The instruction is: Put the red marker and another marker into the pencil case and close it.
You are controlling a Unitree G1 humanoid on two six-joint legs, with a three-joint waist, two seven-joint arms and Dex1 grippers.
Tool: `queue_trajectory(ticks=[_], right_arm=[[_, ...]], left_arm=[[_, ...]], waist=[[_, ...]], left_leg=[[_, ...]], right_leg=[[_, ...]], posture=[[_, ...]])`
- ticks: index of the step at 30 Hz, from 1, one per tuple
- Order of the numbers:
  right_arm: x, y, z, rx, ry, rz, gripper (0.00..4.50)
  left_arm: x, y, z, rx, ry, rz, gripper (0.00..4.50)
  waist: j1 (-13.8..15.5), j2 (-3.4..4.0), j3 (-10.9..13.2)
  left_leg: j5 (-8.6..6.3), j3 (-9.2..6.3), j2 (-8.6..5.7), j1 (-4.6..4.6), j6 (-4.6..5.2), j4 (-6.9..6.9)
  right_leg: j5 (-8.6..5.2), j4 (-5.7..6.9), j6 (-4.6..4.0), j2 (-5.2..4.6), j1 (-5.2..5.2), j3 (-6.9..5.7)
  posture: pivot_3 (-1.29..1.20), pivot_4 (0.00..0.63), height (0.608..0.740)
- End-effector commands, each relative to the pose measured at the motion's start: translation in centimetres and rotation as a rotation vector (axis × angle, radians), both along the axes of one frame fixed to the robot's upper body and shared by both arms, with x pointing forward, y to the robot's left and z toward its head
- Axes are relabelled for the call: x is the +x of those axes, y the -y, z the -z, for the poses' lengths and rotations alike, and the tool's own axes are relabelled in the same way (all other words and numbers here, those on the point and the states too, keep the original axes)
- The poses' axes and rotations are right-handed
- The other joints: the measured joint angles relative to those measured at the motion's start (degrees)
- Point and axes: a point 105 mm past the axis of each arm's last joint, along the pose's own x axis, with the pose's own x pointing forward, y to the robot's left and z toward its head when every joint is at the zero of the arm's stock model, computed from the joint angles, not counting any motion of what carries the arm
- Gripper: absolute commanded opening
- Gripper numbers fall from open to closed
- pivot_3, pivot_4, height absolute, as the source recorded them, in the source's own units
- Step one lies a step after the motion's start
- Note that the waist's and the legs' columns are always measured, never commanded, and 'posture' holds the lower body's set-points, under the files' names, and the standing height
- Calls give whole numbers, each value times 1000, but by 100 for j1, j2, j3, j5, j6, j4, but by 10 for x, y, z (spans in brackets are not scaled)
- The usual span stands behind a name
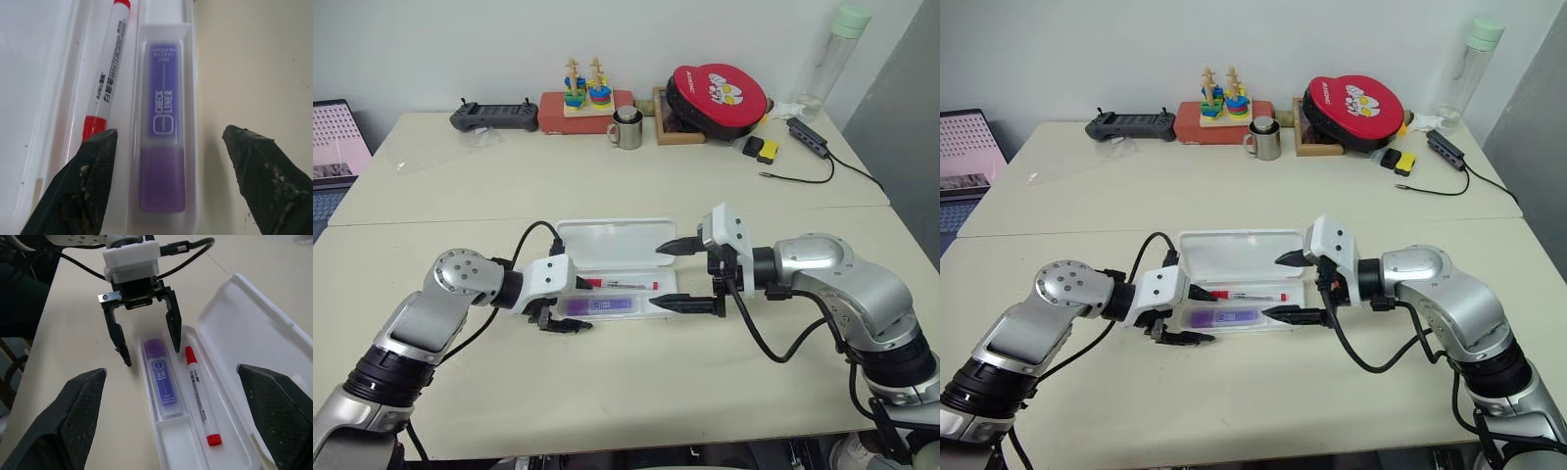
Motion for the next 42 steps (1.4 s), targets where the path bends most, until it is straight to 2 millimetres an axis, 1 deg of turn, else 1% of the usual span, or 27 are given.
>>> queue_trajectory(ticks=[1, 4, 6, 8, 10, 13, 15, 17, 20, 21, 22, 25, 26, 29, 33, 34, 37, 39, 42], right_arm=[[41, 32, 6, -60, 35, 288, 4500], [70, 50, 15, -81, 20, 501, 4500], [87, 61, 21, -89, 7, 636, 4500], [103, 67, 25, -62, -10, 757, 4500], [112, 66, 26, -18, -34, 819, 4500], [120, 57, 30, 33, -73, 855, 4500], [123, 53, 33, 45, -90, 870, 4500], [126, 50, 40, 33, -111, 887, 4500], [130, 52, 51, -7, -116, 923, 3946], [131, 54, 53, -14, -115, 936, 3881], [132, 55, 54, -17, -114, 943, 3466], [132, 56, 54, -16, -109, 945, 2834], [132, 57, 54, -16, -106, 943, 2522], [133, 58, 53, -14, -101, 946, 1872], [133, 58, 52, -5, -95, 946, 800], [133, 58, 50, 2, -92, 944, 462], [134, 59, 45, 23, -72, 941, 281], [137, 60, 32, 68, -17, 929, 278], [139, 67, 2, 131, 137, 880, 278]], left_arm=[[10, 21, -48, -231, 88, -25, 4464], [19, 34, -73, -379, 115, -72, 4464], [25, 40, -83, -441, 133, -102, 4464], [31, 45, -91, -485, 158, -125, 4464], [33, 50, -95, -504, 176, -136, 4464], [37, 55, -96, -515, 190, -154, 4464], [38, 57, -97, -520, 192, -157, 4464], [39, 59, -98, -525, 199, -157, 4464], [40, 60, -100, -533, 204, -158, 4500], [40, 60, -100, -534, 204, -158, 4500], [40, 61, -100, -534, 204, -159, 4500], [40, 61, -101, -537, 208, -161, 4500], [40, 61, -101, -538, 209, -161, 4500], [42, 62, -102, -544, 213, -165, 4500], [43, 64, -103, -551, 216, -167, 4500], [44, 64, -104, -553, 217, -168, 4500], [45, 66, -105, -559, 220, -170, 4500], [47, 66, -105, -564, 223, -173, 4500], [47, 62, -107, -565, 229, -178, 4500]], waist=[[27, -5, -2], [40, -5, -3], [35, -5, -3], [8, -5, -3], [-38, -5, -3], [-85, -5, -4], [-89, -4, -4], [-89, -4, -4], [-90, -3, -4], [-90, -3, -4], [-90, -3, -4], [-101, -3, -5], [-103, -3, -5], [-103, -3, -5], [-102, -3, -5], [-103, -3, -5], [-104, -2, -5], [-102, -3, -5], [-101, -2, -4]], left_leg=[[0, 0, -1, 0, 0, 2], [0, 3, 1, 0, 0, 6], [0, 9, 1, 3, 0, 5], [0, 10, 3, 5, 0, 4], [0, 11, 4, 5, -1, 3], [0, 9, 4, 4, -1, 3], [1, 10, 2, 3, -1, 4], [1, 9, 2, 4, -1, 4], [1, 7, 1, 4, -1, 4], [1, 7, 1, 3, -1, 4], [1, 7, 1, 4, -1, 4], [1, 9, 1, 5, -1, 4], [1, 8, 1, 4, -1, 4], [1, 8, 1, 4, -1, 4], [1, 8, 1, 4, -1, 4], [1, 8, 1, 4, -1, 4], [1, 9, 1, 4, -1, 4], [1, 9, 1, 4, -1, 4], [1, 8, 0, 4, -1, 4]], right_leg=[[0, 0, 0, 0, 1, 0], [1, 3, 1, -1, 0, 4], [1, 5, 1, -1, -1, 7], [1, 6, 0, -1, -2, 13], [1, 7, 0, -1, -4, 14], [1, 8, -1, 0, -7, 13], [1, 7, -1, 0, -7, 13], [1, 8, -1, -1, -6, 13], [1, 8, -1, -1, -5, 12], [1, 8, -1, -1, -5, 12], [1, 8, -1, -1, -5, 12], [1, 8, -1, -1, -6, 13], [1, 8, -1, -1, -6, 13], [1, 8, -1, -1, -6, 14], [1, 8, -1, -1, -5, 13], [1, 8, -1, -1, -5, 14], [1, 8, -1, -1, -6, 15], [1, 9, -1, -1, -6, 15], [1, 8, -1, -1, -5, 13]], posture=[[0, 150, 740], [0, 150, 740], [0, 150, 740], [0, 150, 740], [0, 150, 740], [0, 150, 740], [0, 150, 740], [0, 150, 740], [0, 150, 740], [0, 150, 740], [0, 150, 740], [0, 150, 740], [0, 150, 740], [0, 150, 740], [0, 150, 740], [0, 150, 740], [0, 150, 740], [0, 150, 740], [0, 150, 740]])
